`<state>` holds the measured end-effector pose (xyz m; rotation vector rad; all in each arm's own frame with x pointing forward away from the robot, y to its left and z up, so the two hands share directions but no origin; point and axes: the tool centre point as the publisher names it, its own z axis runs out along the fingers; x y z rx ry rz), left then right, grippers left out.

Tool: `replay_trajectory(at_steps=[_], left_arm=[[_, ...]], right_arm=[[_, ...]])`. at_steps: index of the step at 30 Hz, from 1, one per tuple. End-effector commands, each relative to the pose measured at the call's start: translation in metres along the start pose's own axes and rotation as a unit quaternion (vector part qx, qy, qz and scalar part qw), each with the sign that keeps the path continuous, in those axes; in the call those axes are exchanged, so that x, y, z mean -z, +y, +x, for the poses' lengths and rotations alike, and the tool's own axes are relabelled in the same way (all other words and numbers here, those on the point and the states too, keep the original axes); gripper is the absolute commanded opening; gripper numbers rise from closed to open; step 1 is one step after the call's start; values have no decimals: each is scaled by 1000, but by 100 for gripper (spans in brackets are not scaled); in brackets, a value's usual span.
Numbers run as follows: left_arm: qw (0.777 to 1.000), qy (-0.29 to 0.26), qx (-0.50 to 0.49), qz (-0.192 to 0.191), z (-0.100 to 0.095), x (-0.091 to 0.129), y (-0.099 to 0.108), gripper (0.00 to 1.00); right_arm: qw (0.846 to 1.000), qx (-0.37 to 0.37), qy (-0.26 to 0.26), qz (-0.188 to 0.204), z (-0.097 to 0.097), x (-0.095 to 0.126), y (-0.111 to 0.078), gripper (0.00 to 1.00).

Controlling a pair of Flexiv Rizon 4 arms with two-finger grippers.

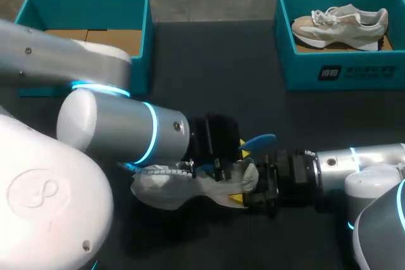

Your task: Take the shoe out of the shoebox, open the shoe tongue, remove and reinsert the insole, then place the shoe into the shoebox

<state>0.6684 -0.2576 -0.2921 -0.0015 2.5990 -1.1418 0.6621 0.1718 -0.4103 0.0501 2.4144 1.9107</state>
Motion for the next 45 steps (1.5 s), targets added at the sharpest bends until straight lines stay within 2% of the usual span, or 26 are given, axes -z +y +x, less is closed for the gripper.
replay_trajectory(at_steps=[1,10,16,21,24,32,39,45], left_arm=[[999,6,4,-38,-2,3,-12,0],[993,81,49,-72,-10,10,-26,0],[984,137,81,-77,-16,17,-31,0],[972,196,108,-66,-23,23,-33,0],[963,240,118,-43,-29,29,-37,0],[959,265,97,29,-39,56,-58,0],[946,298,89,93,-41,76,-84,0],[927,337,78,144,-46,108,-111,0]], right_arm=[[1000,0,1,3,1,0,2,0],[1000,0,1,3,1,0,2,0],[1000,0,1,3,1,0,2,0],[1000,0,1,3,1,0,2,0],[1000,0,1,3,1,0,2,0],[1000,0,1,3,1,0,2,0],[1000,0,1,3,1,0,2,0],[1000,0,1,3,1,0,2,0]])
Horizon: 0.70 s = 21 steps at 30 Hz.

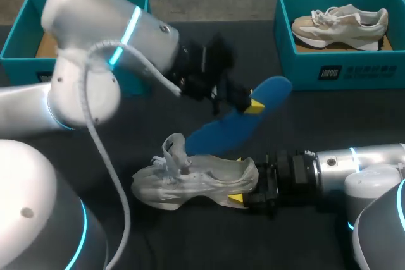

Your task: Take the shoe out of the shoebox, open the shoe tongue, remove and reinsert the insole, then place the shoe into the shoebox

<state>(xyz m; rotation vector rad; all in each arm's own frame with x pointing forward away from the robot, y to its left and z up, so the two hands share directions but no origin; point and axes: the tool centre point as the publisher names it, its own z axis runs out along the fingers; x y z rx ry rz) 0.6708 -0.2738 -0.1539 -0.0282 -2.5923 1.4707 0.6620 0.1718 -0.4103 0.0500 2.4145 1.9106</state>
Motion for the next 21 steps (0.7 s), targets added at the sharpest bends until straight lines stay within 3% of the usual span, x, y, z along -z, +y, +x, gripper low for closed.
replay_trajectory(at_steps=[1,7,10,21], left_arm=[[989,140,-14,36,8,36,-13,0],[984,151,-17,95,23,60,-45,0],[974,189,0,120,25,73,-62,0],[974,189,0,120,25,73,-62,0]], right_arm=[[1000,0,1,3,1,0,2,0],[1000,0,1,3,1,0,2,0],[1000,0,1,3,1,0,2,0],[1000,0,1,3,1,0,2,0]])
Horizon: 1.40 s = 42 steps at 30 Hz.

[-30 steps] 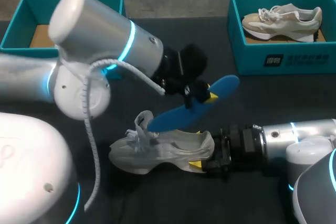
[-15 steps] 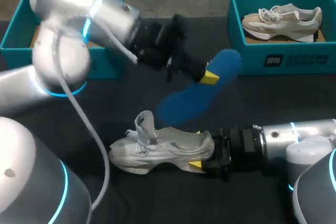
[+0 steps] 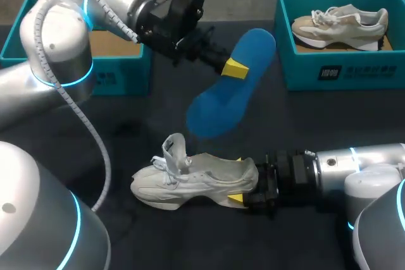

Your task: Take the shoe out of the shoebox, open the shoe tongue, remove and reinsert the insole, then place the shoe into the shoebox

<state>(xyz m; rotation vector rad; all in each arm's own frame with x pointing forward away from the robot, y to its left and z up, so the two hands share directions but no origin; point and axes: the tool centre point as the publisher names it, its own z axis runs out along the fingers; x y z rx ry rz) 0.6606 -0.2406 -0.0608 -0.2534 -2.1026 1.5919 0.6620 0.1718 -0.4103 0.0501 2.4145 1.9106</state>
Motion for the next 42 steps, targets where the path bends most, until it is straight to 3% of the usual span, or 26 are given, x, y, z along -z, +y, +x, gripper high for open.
replay_trajectory(at_steps=[1,10,18,23,28,37,42], left_arm=[[1000,0,0,-1,0,-1,0,0],[1000,0,0,-1,0,-1,0,0],[988,-88,-1,127,33,23,-40,0],[979,-127,-15,155,54,30,-58,0],[973,-140,21,180,66,38,-60,0],[971,-158,15,178,98,57,-73,0],[971,-157,18,178,100,60,-76,0]], right_arm=[[1000,0,1,3,1,0,2,0],[1000,0,1,3,1,0,2,0],[1000,0,1,3,1,0,2,0],[1000,0,1,3,1,0,2,0],[1000,0,1,3,1,0,2,0],[1000,0,1,3,1,0,2,0],[1000,0,1,3,1,0,2,0]])
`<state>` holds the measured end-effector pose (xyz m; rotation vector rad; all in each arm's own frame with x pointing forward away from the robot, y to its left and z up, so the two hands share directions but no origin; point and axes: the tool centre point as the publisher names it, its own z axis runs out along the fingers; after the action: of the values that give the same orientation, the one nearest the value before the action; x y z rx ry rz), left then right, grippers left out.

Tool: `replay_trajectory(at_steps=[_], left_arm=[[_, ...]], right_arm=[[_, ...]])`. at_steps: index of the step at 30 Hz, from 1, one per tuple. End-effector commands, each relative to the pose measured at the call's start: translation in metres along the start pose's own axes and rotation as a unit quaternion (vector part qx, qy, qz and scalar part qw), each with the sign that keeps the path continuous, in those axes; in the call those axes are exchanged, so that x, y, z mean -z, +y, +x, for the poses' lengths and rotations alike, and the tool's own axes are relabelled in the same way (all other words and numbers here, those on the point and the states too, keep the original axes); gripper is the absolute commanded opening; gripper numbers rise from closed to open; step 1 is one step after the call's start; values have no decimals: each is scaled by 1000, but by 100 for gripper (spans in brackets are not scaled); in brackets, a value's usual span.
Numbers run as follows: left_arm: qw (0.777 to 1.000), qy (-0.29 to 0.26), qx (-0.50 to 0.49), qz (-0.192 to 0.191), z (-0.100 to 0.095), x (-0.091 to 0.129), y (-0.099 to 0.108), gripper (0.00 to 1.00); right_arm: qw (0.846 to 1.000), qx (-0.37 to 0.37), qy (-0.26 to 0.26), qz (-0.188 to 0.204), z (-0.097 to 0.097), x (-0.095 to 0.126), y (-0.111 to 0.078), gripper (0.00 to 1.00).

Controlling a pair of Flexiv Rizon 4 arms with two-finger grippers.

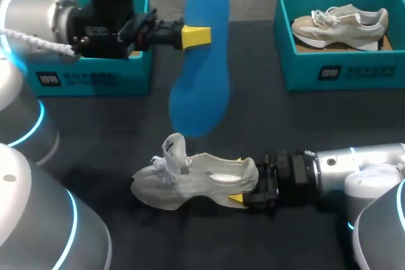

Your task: Take the shoe out of the shoebox, open the shoe tongue, remove and reinsert the insole, then place the shoe into the shoebox

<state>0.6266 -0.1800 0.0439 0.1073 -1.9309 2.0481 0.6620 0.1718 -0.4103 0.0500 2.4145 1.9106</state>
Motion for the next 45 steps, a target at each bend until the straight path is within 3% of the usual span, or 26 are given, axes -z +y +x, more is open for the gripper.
replay_trajectory(at_steps=[1,8,12,16,27,39,40,41,42,45], left_arm=[[1000,-29,1,-4,15,7,-2,0],[1000,-18,7,-4,12,7,-3,0],[1000,-7,20,5,16,7,-13,0],[1000,8,26,-10,21,8,-20,0],[999,31,18,-15,36,20,-18,0],[999,31,18,-15,36,20,-18,0],[999,31,18,-15,36,20,-18,0],[999,31,18,-15,36,20,-18,0],[999,31,18,-15,36,20,-18,0],[999,31,18,-15,36,20,-18,0]], right_arm=[[1000,0,1,3,1,0,2,0],[1000,0,1,3,1,0,2,0],[1000,0,1,3,1,0,2,0],[1000,0,1,3,1,0,2,0],[1000,0,1,3,1,0,2,0],[1000,3,-2,4,1,3,2,2],[1000,2,-4,6,2,4,2,19],[1000,2,-3,12,2,5,3,46],[1000,2,-4,17,2,6,4,100],[1000,4,-7,28,3,9,8,100]])
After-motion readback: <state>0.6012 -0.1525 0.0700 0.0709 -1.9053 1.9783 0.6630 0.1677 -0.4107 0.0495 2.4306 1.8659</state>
